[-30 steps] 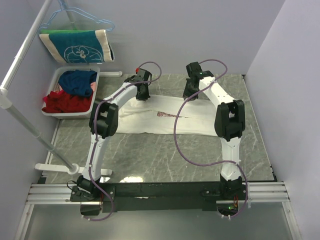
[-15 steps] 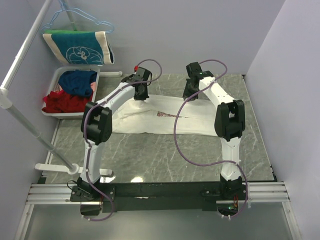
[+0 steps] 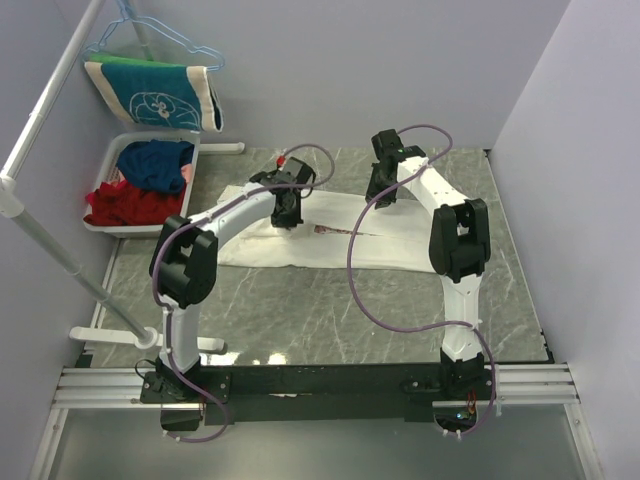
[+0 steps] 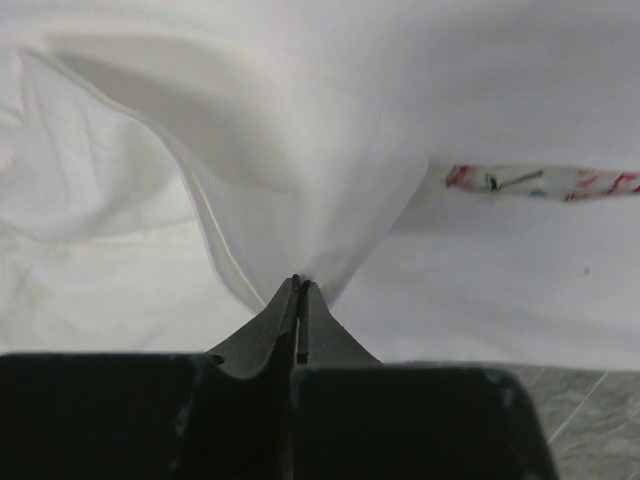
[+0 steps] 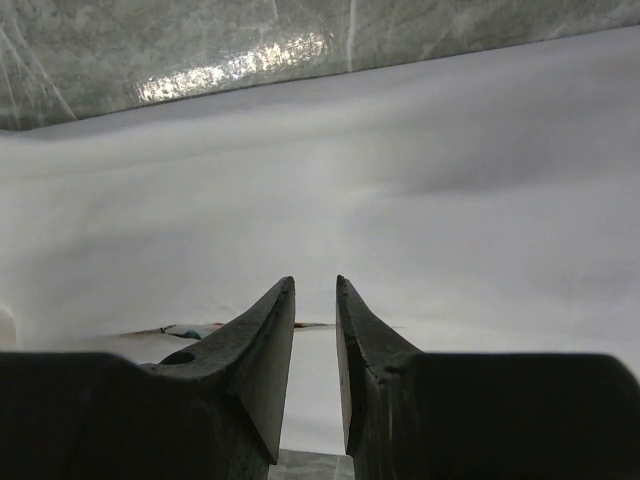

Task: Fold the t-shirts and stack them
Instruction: Fold the tshirt

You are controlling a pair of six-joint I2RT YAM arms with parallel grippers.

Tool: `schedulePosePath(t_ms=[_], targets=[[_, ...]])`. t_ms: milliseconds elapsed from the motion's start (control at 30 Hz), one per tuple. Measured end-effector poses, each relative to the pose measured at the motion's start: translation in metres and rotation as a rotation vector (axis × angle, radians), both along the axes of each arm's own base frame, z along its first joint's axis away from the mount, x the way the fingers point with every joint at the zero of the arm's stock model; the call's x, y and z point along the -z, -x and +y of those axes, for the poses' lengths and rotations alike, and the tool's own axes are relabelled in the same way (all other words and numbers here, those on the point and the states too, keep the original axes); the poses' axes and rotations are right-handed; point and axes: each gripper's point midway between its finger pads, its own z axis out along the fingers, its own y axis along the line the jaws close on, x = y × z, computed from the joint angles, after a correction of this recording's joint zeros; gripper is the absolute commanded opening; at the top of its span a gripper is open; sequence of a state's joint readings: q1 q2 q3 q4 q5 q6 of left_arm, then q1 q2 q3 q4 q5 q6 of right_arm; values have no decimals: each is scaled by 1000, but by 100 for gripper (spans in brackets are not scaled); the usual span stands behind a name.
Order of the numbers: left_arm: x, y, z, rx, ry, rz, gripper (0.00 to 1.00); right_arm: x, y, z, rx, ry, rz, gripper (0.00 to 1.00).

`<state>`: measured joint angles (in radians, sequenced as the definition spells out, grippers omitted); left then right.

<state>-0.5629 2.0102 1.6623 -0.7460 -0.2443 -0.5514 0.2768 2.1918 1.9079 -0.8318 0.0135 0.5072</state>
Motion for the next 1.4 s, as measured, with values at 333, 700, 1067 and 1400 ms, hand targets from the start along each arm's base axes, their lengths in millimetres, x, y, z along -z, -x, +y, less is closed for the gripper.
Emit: schedulePosePath(t_ms=[333, 700, 1067, 1400], targets=[[16, 72, -13, 48, -35, 103, 36, 0, 1, 1, -2, -3, 6, 31], [-12, 59, 6, -54, -84, -17, 59, 0, 4, 6, -19, -32, 17, 31], [6, -17, 40, -217, -64, -11, 48, 0, 4, 8, -23, -39, 19, 32], [53, 11, 71, -247, -111, 127, 40, -1, 4, 8, -23, -39, 17, 32]])
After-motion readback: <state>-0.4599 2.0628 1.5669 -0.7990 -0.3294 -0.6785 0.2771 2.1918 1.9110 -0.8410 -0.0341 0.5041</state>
